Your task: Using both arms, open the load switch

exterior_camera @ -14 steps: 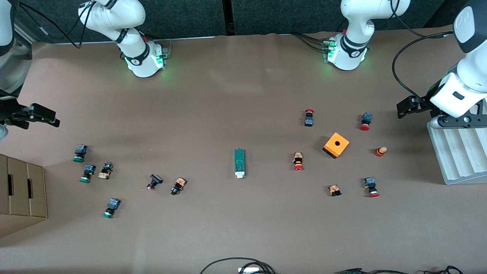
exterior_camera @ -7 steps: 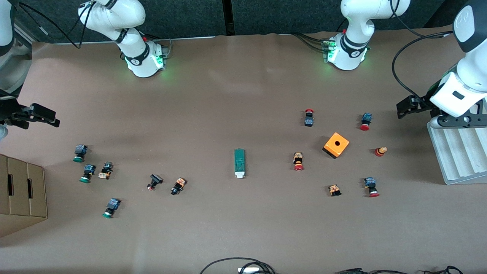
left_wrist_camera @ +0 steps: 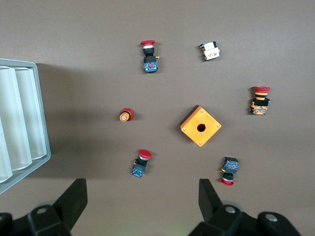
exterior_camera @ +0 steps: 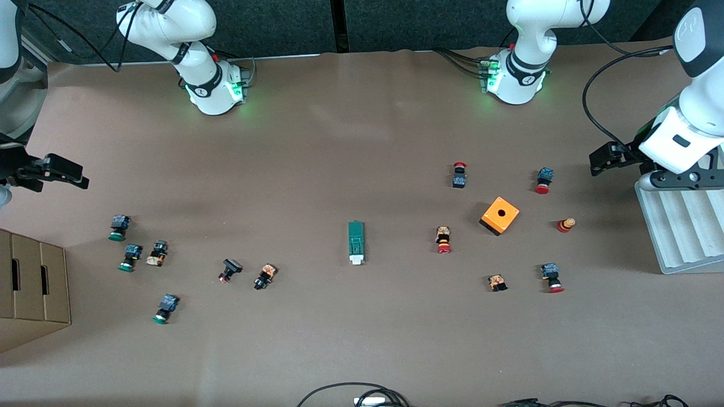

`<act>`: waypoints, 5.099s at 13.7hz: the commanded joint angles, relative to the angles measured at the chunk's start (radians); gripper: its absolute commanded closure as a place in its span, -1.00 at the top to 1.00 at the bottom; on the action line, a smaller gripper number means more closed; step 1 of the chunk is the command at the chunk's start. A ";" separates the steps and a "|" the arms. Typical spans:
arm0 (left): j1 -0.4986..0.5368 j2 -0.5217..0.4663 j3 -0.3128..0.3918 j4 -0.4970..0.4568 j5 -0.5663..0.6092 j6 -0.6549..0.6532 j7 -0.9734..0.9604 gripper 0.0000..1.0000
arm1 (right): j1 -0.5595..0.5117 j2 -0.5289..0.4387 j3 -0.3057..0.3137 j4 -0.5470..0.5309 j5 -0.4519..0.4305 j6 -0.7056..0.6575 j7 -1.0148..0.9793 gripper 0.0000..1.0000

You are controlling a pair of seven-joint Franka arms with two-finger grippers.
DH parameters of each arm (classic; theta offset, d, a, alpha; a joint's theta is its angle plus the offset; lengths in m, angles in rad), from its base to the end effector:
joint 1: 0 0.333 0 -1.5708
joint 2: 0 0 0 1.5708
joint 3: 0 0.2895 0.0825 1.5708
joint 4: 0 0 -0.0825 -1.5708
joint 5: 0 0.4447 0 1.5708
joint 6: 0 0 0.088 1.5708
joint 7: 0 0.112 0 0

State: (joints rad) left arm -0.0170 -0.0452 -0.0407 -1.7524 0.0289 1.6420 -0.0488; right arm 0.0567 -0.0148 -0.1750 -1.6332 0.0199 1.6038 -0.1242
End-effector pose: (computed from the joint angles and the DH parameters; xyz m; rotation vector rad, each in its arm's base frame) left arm 0.6008 -0.0320 0.5297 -3.1060 0.0183 0.0987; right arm 0.6086 -0.0708 0.5715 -3.1174 -0.0080 0.0187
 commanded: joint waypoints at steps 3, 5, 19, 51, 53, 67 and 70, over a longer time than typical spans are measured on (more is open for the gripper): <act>0.005 0.001 -0.005 0.017 -0.014 -0.019 0.006 1.00 | 0.002 -0.002 0.000 0.007 -0.012 0.008 0.006 1.00; 0.005 0.001 -0.005 0.017 -0.012 -0.019 0.006 1.00 | 0.003 -0.001 0.000 0.007 -0.012 0.008 0.008 1.00; 0.005 0.010 -0.068 0.039 -0.023 -0.019 -0.011 1.00 | 0.002 -0.001 0.000 0.007 -0.011 0.007 0.008 1.00; -0.389 0.390 -0.482 0.137 0.469 0.421 -1.361 1.00 | -0.005 0.002 -0.001 0.007 -0.017 0.008 0.003 1.00; -0.437 0.447 -0.482 0.137 0.599 0.441 -1.408 1.00 | 0.000 0.002 -0.001 0.007 -0.021 0.002 0.008 1.00; -0.571 0.804 -0.479 0.113 1.491 0.536 -2.006 1.00 | 0.066 0.164 0.008 0.006 -0.018 -0.010 0.008 1.00; -0.590 0.852 -0.475 0.106 1.627 0.522 -2.131 1.00 | 0.090 0.197 0.026 0.009 0.035 -0.002 0.122 0.96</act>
State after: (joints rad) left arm -0.5895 0.7860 -0.5251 -1.6477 1.5820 2.1781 -2.0957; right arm 0.1298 0.1524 -0.1640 -1.6439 0.0277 1.6041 -0.0891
